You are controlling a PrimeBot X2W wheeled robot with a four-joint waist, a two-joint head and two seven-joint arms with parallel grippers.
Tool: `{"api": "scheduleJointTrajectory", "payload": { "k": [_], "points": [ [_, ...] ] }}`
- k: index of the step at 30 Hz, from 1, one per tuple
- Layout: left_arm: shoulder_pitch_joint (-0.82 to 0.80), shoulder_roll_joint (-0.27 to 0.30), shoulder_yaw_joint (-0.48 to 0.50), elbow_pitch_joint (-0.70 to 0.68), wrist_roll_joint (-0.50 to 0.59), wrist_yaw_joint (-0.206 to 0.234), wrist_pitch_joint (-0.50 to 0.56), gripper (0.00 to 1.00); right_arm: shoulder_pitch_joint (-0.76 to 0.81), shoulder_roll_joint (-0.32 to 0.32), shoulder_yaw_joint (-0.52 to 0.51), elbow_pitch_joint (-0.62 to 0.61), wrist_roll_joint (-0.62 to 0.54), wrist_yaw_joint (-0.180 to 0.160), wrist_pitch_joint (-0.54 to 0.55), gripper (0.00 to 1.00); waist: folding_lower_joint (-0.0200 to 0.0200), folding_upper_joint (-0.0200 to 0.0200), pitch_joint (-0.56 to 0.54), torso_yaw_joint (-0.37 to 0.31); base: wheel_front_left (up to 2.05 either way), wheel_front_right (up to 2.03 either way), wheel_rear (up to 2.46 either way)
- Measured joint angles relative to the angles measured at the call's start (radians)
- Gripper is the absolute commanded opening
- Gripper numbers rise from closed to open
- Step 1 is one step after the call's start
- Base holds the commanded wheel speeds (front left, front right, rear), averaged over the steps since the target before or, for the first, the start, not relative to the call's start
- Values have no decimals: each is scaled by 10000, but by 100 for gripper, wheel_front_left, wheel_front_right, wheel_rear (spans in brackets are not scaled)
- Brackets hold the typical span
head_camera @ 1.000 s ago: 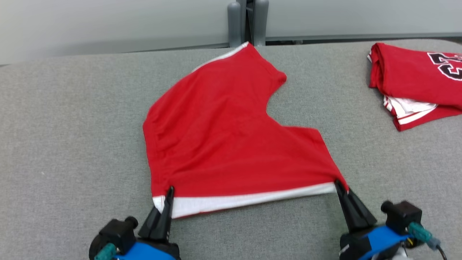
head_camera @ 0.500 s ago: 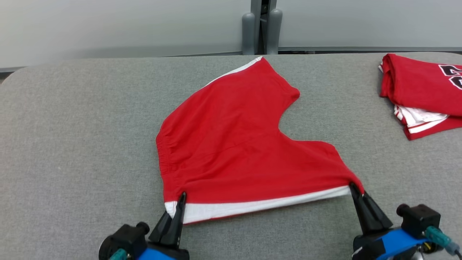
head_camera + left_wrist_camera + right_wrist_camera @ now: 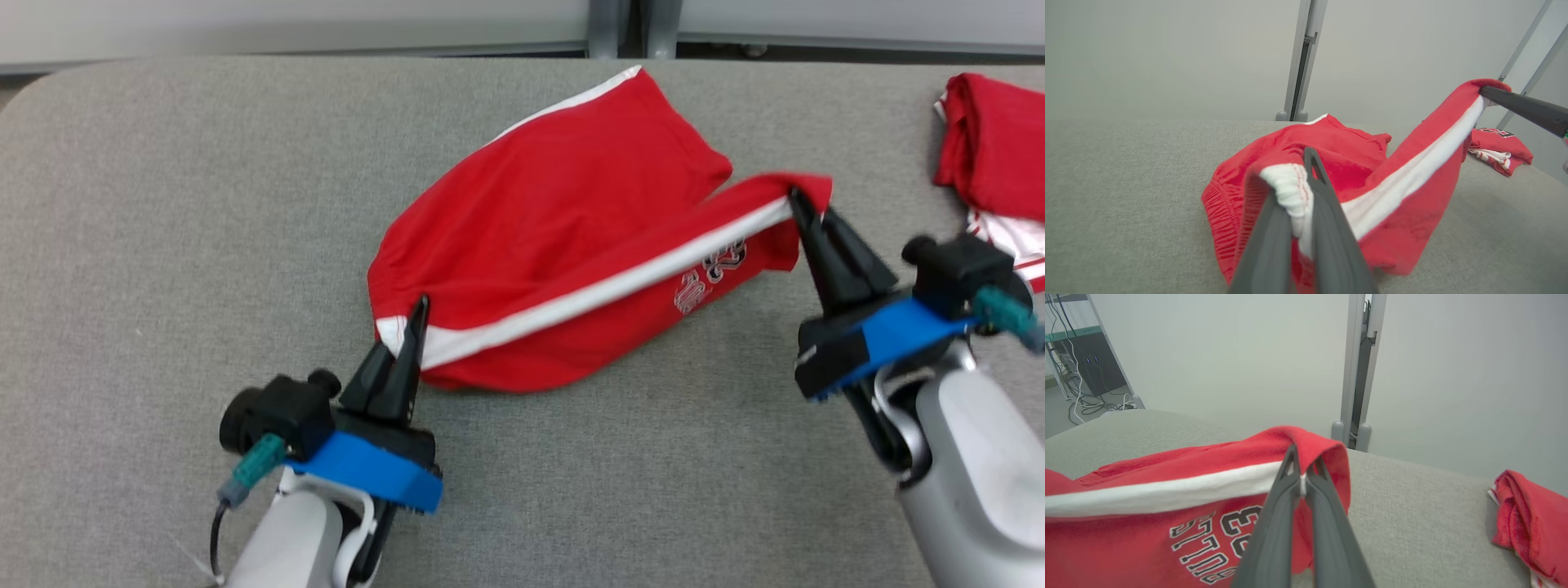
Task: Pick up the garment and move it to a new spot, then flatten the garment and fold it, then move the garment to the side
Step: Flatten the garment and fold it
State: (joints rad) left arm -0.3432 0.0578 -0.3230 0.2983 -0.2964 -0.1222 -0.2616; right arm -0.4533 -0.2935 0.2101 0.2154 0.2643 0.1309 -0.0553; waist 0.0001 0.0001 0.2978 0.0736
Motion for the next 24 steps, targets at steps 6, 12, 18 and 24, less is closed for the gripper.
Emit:
{"api": "scheduleJointTrajectory", "payload": {
  "k": [6, 12, 18, 24],
  "points": [
    [-1159, -13, 105, 286, 6, -36, 0, 0, -2051, -144, 347, 1235, -67, 2, 81, 0, 1, 0, 671, 258, 0, 0, 0],
    [-1976, -21, 201, 660, -10, -40, 0, 0, -3568, -134, 625, 2523, -94, 2, 105, 0, 1, 0, 1224, 445, 0, 0, 0],
    [-2928, -33, 297, 1166, -52, -54, -2, 0, -5282, 10, 1066, 4146, -136, 2, -88, 0, 1, 0, 1838, 665, 0, 0, 0],
    [-3579, -50, 403, 1519, -54, -56, 0, 0, -6739, 240, 1392, 5739, -397, 2, -506, 0, 1, 0, 2357, 770, 0, 0, 0]
  ]
}}
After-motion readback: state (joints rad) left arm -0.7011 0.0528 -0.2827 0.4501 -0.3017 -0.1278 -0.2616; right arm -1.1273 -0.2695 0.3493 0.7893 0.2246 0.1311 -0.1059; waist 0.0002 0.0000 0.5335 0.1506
